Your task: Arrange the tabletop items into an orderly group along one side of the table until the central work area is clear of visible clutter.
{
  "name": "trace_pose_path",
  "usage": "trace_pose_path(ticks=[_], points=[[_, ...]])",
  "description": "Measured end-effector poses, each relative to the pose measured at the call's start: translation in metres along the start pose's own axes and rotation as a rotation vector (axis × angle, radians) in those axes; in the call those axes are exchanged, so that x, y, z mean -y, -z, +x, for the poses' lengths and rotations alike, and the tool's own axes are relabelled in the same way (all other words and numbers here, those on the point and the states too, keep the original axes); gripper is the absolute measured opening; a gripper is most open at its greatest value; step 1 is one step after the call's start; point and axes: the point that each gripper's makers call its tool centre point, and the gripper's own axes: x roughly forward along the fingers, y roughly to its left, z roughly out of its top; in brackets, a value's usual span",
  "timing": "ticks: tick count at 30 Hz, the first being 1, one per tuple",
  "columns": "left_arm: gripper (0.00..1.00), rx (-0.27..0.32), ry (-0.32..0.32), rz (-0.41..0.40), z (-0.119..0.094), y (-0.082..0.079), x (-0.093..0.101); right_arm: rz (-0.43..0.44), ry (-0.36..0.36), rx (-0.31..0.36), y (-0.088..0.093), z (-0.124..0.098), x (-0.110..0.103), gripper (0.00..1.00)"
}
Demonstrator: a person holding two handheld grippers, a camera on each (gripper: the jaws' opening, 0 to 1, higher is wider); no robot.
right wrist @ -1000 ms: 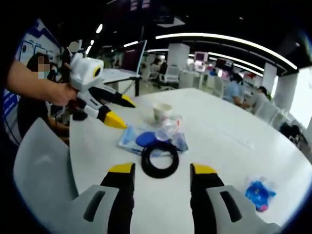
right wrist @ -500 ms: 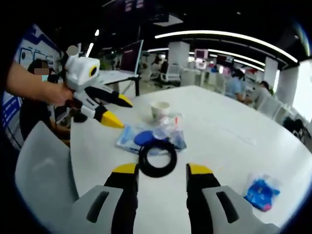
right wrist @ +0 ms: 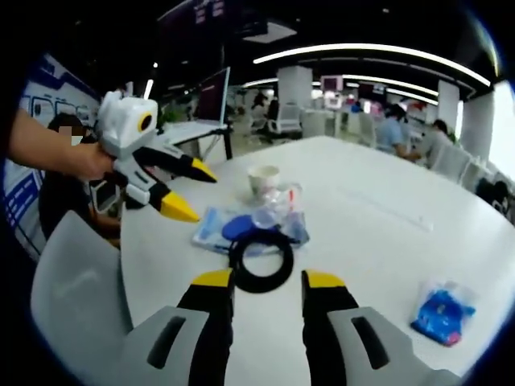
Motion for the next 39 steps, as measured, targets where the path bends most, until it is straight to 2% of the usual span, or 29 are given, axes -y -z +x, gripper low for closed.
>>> trace_pose_path(ticks=[12, 21, 25, 33, 39], points=[[0.47, -0.042, -0.014, -0.015, 0.018, 0.008, 0.005, 0.045, -0.062, -0.027, 0.013, 0.016, 0.006, 0.26], [0.45, -0.068, -0.041, -0.086, 0.035, 0.018, 0.005, 0.086, -0.102, -0.052, 0.026, 0.032, 0.013, 0.25], [0.44, -0.071, -0.052, -0.137, 0.039, 0.022, 0.003, 0.056, -0.082, -0.090, 0.032, 0.043, 0.019, 0.24], [0.43, -0.115, -0.071, -0.167, 0.047, 0.034, 0.001, 0.110, -0.100, -0.103, 0.038, 0.060, 0.021, 0.23], [0.42, -0.123, -0.073, -0.180, 0.052, 0.040, -0.001, 0.139, -0.083, -0.106, 0.039, 0.070, 0.028, 0.23]])
